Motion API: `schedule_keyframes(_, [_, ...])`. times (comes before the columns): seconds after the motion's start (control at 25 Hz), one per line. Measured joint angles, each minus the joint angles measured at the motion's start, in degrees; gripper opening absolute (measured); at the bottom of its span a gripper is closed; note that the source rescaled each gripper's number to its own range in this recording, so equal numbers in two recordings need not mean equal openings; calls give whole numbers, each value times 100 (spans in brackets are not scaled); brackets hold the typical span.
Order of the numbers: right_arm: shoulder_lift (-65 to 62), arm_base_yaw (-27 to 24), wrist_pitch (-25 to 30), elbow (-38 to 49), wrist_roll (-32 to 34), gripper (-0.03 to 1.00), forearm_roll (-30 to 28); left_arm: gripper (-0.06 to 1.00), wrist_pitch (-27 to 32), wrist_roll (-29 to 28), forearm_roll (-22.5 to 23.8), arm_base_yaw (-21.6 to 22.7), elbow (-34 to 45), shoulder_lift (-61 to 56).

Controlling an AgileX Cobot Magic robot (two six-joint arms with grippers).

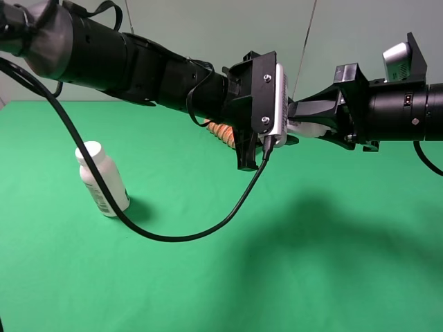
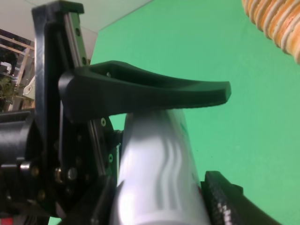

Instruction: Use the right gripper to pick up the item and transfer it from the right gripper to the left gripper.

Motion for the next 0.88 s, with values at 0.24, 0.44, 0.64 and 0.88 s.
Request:
schedule_keyframes(0.24, [0,0,0,0,13,4,-13,16,0,-26,17,0,0,0])
schedule_keyframes(0.44, [0,0,9,0,13,12,-8,16,-75,-54,25,0,0,0])
schedule_keyframes(0.64, [0,0,9,-33,13,82,71,16,-204,-60,42,0,0,2])
schedule_keyframes(0.88, [-55,0,-30,-403,8,99,66,16,-204,-64,42,0,0,2])
